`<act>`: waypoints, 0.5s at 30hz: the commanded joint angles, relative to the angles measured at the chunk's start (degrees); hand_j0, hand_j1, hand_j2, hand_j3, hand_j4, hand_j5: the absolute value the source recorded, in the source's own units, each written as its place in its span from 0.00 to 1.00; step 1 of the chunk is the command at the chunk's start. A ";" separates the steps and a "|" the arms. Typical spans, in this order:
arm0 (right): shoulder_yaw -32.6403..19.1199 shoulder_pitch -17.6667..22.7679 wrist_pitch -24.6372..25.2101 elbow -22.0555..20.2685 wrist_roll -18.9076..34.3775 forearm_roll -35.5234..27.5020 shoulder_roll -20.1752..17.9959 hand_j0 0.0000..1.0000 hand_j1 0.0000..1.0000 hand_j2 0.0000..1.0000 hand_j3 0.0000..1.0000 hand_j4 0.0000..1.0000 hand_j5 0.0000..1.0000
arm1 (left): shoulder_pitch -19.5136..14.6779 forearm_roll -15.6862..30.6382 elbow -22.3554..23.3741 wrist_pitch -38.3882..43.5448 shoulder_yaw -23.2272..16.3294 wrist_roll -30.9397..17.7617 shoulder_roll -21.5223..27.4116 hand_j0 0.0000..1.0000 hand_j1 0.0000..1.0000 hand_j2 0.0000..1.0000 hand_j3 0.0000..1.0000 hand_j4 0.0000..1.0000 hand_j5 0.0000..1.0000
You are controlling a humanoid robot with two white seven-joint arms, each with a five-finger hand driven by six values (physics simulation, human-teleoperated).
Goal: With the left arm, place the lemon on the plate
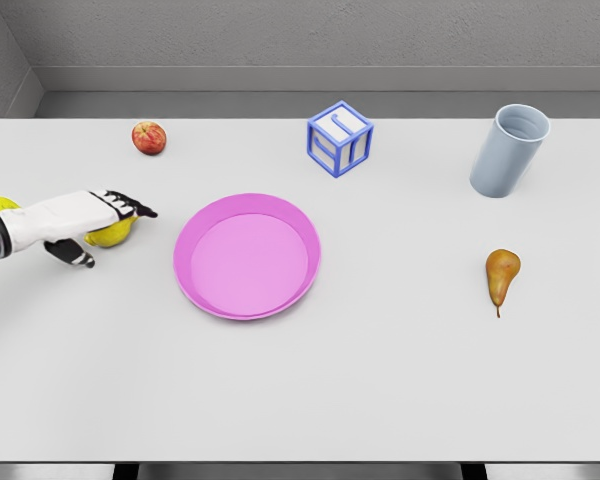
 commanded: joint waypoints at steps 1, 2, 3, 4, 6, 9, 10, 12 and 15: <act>0.00 0.00 0.00 0.00 0.00 -0.03 0.00 1.00 1.00 1.00 1.00 1.00 1.00 | -0.09 0.34 0.37 0.09 -0.78 -0.14 -0.47 1.00 1.00 1.00 1.00 1.00 1.00; 0.00 0.00 0.00 0.00 0.00 -0.03 0.00 1.00 1.00 1.00 1.00 1.00 1.00 | -0.26 0.25 0.37 0.09 -0.78 -0.14 -0.47 1.00 1.00 1.00 1.00 1.00 1.00; 0.00 0.00 0.00 0.00 0.00 -0.03 0.00 1.00 1.00 1.00 1.00 1.00 1.00 | -0.44 0.34 1.07 0.09 -0.70 -0.14 -0.47 1.00 1.00 1.00 1.00 1.00 1.00; 0.00 0.00 0.00 0.00 0.00 -0.03 0.00 1.00 1.00 1.00 1.00 1.00 1.00 | -0.79 0.34 1.42 0.09 -0.70 -0.14 -0.47 1.00 1.00 1.00 1.00 1.00 1.00; 0.00 0.00 0.00 0.00 0.00 -0.03 0.00 1.00 1.00 1.00 1.00 1.00 1.00 | -0.79 0.52 1.34 0.09 -0.52 -0.14 -0.30 1.00 1.00 1.00 1.00 1.00 1.00; 0.00 0.00 0.00 0.00 0.00 -0.03 0.00 1.00 1.00 1.00 1.00 1.00 1.00 | -1.06 1.22 1.33 0.09 -0.43 -0.05 0.14 1.00 1.00 1.00 1.00 1.00 1.00; 0.00 0.00 0.00 0.00 0.00 -0.03 0.00 1.00 1.00 1.00 1.00 1.00 1.00 | -1.06 1.22 1.33 0.09 -0.43 -0.05 0.14 1.00 1.00 1.00 1.00 1.00 1.00; 0.00 0.00 0.00 0.00 0.00 -0.03 0.00 1.00 1.00 1.00 1.00 1.00 1.00 | -1.49 1.22 1.33 0.09 -0.70 -0.05 0.14 1.00 1.00 1.00 1.00 1.00 1.00; 0.00 0.00 0.00 0.00 0.00 -0.03 0.00 1.00 1.00 1.00 1.00 1.00 1.00 | -1.85 1.31 1.25 0.09 -0.52 -0.05 0.14 1.00 1.00 1.00 1.00 1.00 1.00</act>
